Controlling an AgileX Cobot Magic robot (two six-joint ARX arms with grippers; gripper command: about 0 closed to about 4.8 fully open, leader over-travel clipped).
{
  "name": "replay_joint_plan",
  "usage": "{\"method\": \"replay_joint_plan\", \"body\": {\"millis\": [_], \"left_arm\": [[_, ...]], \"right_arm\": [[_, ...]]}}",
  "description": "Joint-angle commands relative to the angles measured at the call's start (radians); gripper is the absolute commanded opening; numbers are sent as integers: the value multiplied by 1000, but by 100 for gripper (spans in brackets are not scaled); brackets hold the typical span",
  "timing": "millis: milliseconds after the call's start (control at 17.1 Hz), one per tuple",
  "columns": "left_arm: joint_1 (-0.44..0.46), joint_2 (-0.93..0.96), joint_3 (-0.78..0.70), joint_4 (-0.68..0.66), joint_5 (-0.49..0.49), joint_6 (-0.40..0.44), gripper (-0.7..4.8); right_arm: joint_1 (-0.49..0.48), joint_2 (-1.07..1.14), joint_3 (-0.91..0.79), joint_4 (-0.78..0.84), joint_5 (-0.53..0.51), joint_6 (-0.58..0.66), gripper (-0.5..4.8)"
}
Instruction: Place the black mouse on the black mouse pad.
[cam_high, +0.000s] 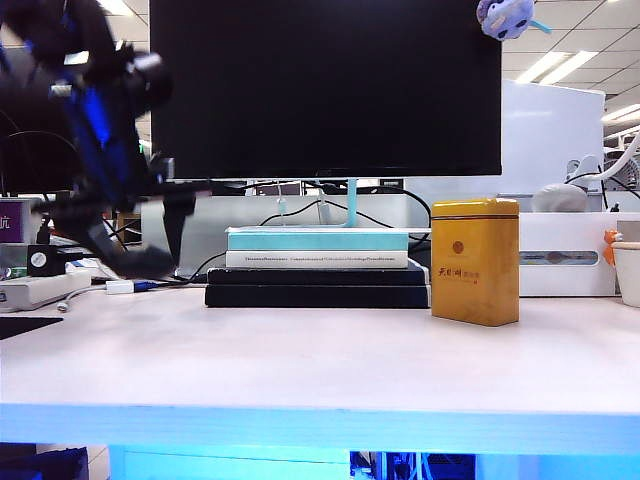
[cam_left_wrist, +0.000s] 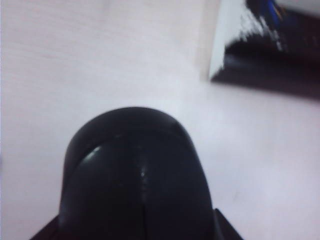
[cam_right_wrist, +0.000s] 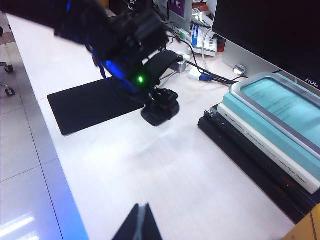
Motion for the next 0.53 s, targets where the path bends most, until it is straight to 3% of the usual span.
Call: {"method": "replay_joint_plan", "body": {"millis": [59, 117, 235, 410, 528], "left_arm": [[-1, -17, 82, -194, -135, 69, 305], [2, -27, 110, -266, -220, 69, 305], [11, -51, 116, -328, -282, 85, 305], [41, -71, 116, -406, -225, 95, 305], [71, -72, 115, -453, -228, 106, 305]], "right_arm": [[0, 0, 5, 31, 1, -3, -1], [0, 0, 5, 32, -1, -3, -1], [0, 5, 5, 32, -3, -3, -1], [0, 20, 5, 35, -8, -3, -1], [0, 40, 5, 45, -68, -5, -1]]}}
